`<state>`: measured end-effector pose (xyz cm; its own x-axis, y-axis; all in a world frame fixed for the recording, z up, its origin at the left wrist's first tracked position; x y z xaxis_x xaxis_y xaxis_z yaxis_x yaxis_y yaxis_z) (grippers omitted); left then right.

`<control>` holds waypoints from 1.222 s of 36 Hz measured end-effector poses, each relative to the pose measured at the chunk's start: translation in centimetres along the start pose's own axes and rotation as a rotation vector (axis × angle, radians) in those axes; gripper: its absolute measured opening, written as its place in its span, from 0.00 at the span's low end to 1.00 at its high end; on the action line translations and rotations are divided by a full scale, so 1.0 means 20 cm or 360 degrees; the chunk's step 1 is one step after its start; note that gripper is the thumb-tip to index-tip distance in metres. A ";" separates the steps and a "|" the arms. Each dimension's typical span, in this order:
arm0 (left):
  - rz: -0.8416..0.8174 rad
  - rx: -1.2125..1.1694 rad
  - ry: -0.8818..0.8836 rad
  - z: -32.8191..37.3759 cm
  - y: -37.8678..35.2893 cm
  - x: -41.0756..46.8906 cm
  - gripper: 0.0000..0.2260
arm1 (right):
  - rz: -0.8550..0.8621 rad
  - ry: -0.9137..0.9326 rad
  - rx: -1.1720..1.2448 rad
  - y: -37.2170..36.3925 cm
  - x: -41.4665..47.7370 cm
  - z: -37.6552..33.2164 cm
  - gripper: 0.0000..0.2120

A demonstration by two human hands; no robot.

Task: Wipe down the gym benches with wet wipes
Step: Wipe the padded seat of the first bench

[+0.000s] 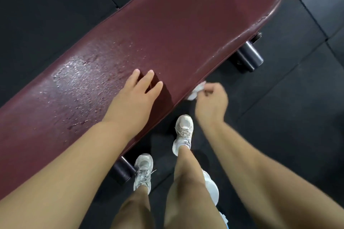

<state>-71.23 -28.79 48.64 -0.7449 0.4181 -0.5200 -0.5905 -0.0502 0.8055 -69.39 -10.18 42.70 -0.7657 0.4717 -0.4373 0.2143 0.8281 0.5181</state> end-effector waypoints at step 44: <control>0.0251 0.0092 -0.0394 0.53 0.55 1.18 0.23 | 0.0322 -0.0154 0.0104 0.73 1.26 -0.43 0.04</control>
<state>-92.08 -9.82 48.30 -0.7236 0.6179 -0.3076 -0.4494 -0.0835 0.8894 -90.76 11.24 45.60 -0.6423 0.6543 -0.3991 0.3986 0.7300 0.5552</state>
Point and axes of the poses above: each hand's wrist, its own x-axis towards the middle knuckle, its own y-axis out of the back of the hand, z = x × y, the point moved 3 cm from there along x, towards the middle knuckle, and after that the axes turned 9 degrees about -z, right-handed, at the moved point
